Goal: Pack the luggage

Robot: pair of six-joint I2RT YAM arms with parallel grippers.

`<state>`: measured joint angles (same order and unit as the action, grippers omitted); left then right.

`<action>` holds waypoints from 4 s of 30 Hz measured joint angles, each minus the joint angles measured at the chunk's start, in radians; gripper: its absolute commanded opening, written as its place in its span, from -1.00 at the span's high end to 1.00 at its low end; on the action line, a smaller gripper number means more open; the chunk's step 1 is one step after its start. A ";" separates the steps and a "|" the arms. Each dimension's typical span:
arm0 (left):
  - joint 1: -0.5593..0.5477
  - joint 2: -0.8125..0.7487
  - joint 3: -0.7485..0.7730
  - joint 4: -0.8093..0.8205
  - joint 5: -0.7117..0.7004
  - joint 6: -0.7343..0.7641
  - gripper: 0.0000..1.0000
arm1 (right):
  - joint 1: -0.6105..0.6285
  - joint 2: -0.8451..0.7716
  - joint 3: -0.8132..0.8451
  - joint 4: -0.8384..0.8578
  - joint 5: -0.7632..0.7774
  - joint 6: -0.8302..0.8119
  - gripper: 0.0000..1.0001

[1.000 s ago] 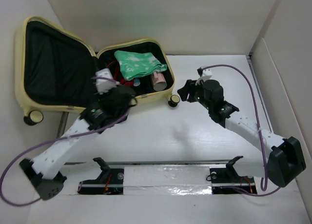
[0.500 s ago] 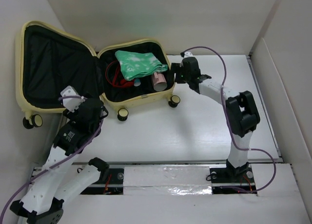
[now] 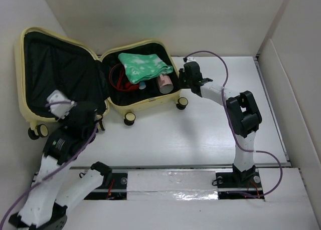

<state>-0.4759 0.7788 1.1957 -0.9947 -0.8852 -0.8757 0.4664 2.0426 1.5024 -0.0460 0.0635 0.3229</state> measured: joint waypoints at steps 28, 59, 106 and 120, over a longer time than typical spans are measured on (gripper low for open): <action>0.625 0.165 -0.035 0.371 0.521 0.333 0.11 | 0.225 -0.057 -0.021 -0.146 0.138 -0.111 1.00; 0.617 -0.097 -0.292 0.318 -0.062 0.184 -0.33 | 0.423 -0.046 0.015 -0.173 -0.020 -0.046 1.00; 0.663 0.804 -0.247 0.904 0.411 0.038 -0.08 | 0.266 0.146 0.175 0.061 -0.206 0.174 1.00; 0.566 0.249 -0.345 0.783 0.413 0.077 -0.18 | 0.257 0.113 0.066 0.208 -0.226 0.175 1.00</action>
<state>0.0898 1.0283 0.8509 -0.2115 -0.4721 -0.7982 0.7235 2.1555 1.5681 0.1619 -0.1623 0.4984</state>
